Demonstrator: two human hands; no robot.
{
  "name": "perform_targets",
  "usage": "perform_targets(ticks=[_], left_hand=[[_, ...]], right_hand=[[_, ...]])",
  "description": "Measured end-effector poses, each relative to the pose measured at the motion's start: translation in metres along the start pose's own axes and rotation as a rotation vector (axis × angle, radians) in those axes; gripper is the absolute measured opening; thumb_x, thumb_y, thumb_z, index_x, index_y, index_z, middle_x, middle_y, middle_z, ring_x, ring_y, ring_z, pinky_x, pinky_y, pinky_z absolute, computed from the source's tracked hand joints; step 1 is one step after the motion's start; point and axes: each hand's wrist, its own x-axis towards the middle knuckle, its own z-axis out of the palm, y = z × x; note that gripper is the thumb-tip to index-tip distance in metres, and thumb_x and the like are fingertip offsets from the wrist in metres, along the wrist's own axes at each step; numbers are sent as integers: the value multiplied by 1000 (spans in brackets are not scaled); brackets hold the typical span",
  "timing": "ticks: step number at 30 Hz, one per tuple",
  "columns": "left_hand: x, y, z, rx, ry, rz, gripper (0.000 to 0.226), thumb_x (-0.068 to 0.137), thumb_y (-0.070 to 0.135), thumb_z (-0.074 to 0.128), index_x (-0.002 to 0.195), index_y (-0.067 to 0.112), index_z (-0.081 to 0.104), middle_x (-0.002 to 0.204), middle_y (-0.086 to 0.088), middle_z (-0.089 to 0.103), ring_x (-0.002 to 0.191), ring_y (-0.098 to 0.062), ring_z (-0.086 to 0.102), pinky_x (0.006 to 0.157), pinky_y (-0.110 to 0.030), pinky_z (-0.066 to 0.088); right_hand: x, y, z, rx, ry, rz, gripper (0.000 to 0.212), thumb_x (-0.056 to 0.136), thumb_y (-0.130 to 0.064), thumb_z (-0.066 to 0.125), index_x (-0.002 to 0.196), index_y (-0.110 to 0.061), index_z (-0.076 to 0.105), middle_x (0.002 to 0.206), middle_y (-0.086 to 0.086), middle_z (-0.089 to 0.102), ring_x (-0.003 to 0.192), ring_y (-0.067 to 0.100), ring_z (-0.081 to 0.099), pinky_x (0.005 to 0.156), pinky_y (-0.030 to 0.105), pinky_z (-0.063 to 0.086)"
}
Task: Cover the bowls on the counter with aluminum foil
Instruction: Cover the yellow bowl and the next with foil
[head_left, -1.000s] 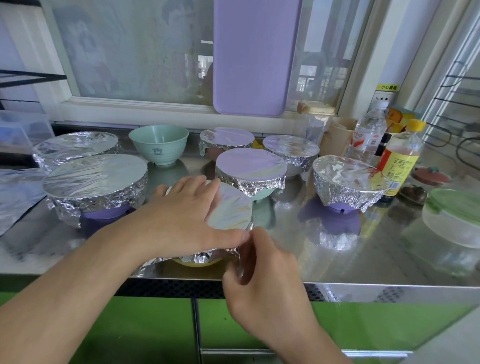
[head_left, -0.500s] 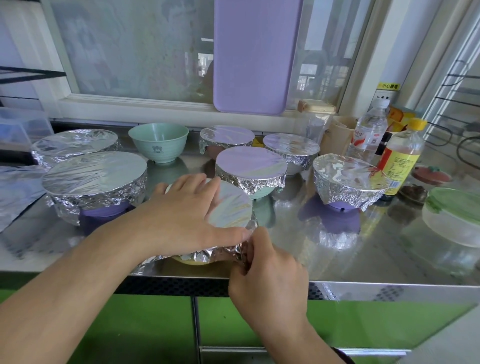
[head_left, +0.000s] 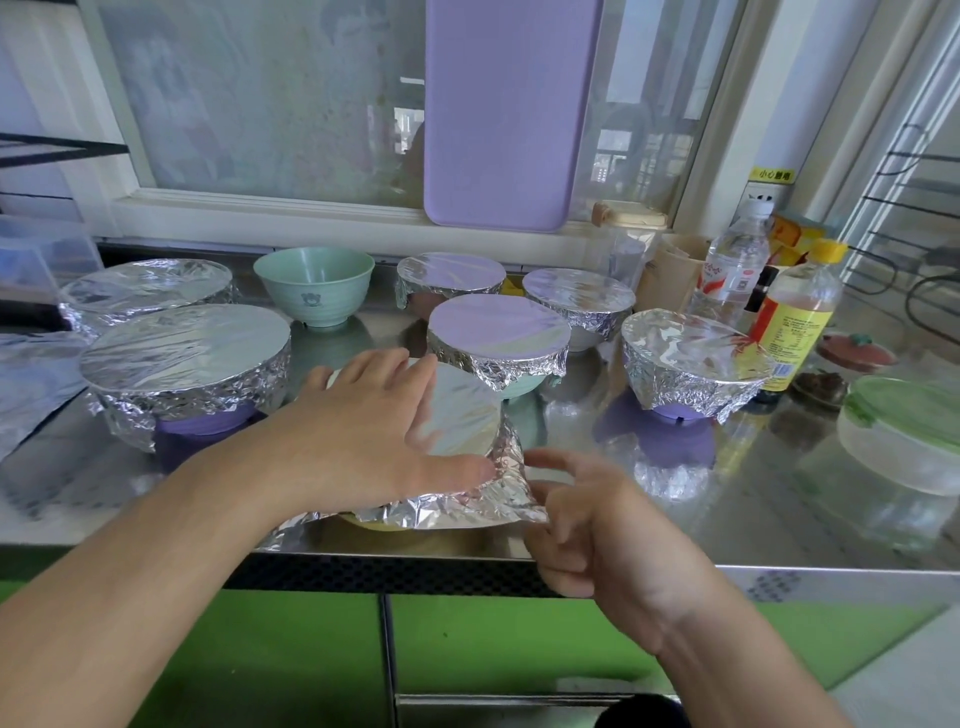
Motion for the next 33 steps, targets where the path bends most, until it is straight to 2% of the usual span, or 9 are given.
perform_targets(ticks=[2,4,6,10,15,17,21,28,33], left_hand=[[0,0,-1,1,2,0,117,56,103,23,145,28,25,154,11,22,147,-5,12,115,-42,17],[-1,1,-1,7,0,-2,117,56,103,22,146,28,25,155,11,21,147,-5,11,116,-43,17],[-2,2,-2,9,-5,-4,118,56,103,21,148,29,22,157,12,19,147,-4,9,118,-44,17],[-1,2,-2,24,-34,-9,126,53,105,16,157,34,5,166,12,3,153,-4,-3,125,-46,9],[-1,2,-2,30,-28,-3,122,57,103,17,156,33,8,164,12,5,153,-6,-1,124,-47,11],[-1,2,-2,28,-37,-6,124,57,103,18,158,33,2,167,13,0,155,-6,-5,126,-48,9],[-2,2,-3,7,-32,-5,121,56,104,20,153,32,13,164,12,7,153,-5,1,123,-46,12],[-1,1,-2,9,-32,-4,124,55,104,19,156,32,8,165,12,5,154,-6,-1,124,-47,12],[-1,2,-2,3,-20,2,119,57,103,22,152,31,16,162,12,11,152,-5,4,121,-46,14]], right_hand=[[3,-4,-1,176,-72,15,73,61,6,46,134,4,51,84,16,49,42,10,20,37,16,21],[6,-3,1,246,-92,-1,50,79,15,46,128,10,54,71,10,47,40,9,25,33,19,25],[10,1,4,268,-85,-1,35,88,17,48,122,10,58,71,8,52,43,9,33,35,20,30],[11,10,2,271,-139,33,31,88,19,57,116,7,59,74,7,48,44,6,29,34,16,21],[6,2,-4,178,-186,91,57,65,10,63,122,5,64,101,16,42,37,1,24,29,13,18],[6,-3,-3,154,-186,92,56,67,15,64,122,9,62,94,15,46,37,2,23,28,14,20],[5,-7,2,116,-162,63,24,86,22,53,104,10,63,67,12,51,37,7,36,32,17,33],[5,-5,8,210,-135,67,26,85,19,49,100,3,63,73,12,57,56,16,58,41,19,46],[6,-2,11,313,-127,67,24,85,18,44,93,0,58,73,12,54,54,16,56,43,19,48]])
